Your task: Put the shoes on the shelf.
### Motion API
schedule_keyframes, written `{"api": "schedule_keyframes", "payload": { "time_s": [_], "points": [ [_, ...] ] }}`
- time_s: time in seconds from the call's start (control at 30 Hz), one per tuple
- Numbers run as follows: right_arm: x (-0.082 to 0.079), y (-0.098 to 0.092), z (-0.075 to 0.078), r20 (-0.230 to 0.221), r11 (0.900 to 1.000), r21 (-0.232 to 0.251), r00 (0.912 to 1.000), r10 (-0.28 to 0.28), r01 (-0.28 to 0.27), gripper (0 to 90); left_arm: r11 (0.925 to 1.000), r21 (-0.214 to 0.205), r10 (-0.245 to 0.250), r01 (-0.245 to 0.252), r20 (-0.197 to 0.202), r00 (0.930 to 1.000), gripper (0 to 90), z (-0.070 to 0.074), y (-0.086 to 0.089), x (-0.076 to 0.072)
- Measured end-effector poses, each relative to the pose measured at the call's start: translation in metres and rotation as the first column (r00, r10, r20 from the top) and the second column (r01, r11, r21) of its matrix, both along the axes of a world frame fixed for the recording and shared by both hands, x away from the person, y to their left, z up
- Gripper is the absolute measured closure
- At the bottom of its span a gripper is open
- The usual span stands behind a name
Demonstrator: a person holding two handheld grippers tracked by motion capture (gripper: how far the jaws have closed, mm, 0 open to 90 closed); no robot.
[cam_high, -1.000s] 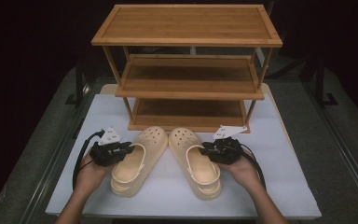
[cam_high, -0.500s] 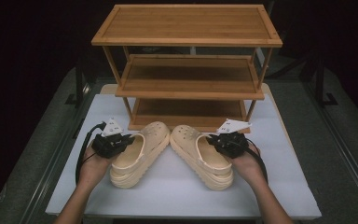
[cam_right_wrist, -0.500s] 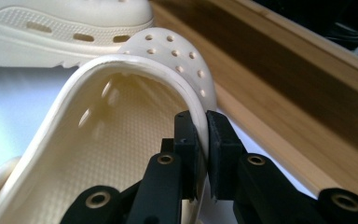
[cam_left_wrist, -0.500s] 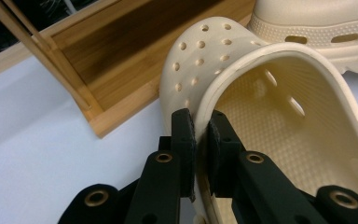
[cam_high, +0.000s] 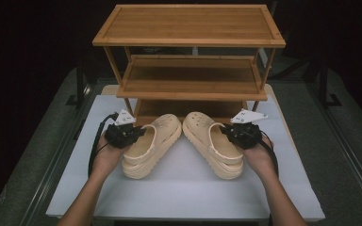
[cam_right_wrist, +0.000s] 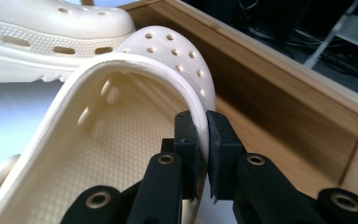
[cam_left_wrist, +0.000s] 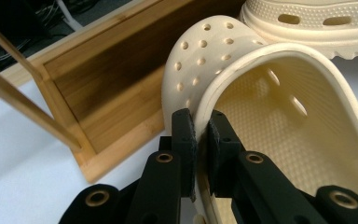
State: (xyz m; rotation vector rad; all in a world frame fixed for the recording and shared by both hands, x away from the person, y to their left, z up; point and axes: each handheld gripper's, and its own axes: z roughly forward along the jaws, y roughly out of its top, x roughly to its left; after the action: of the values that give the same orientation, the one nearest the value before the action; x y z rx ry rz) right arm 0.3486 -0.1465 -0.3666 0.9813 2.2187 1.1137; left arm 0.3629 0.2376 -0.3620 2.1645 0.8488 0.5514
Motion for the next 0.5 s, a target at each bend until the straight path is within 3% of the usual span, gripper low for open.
{"api": "schedule_keyframes", "payload": {
  "time_s": [0.5],
  "points": [
    [0.028, -0.009, 0.000, 0.006, 0.9964, 0.006, 0.9964, -0.085, 0.085, 83.5, 0.9995, 0.002, 0.032, -0.032, 0.027, 0.9992, 83.3, 0.008, -0.019, 0.031]
  ]
}}
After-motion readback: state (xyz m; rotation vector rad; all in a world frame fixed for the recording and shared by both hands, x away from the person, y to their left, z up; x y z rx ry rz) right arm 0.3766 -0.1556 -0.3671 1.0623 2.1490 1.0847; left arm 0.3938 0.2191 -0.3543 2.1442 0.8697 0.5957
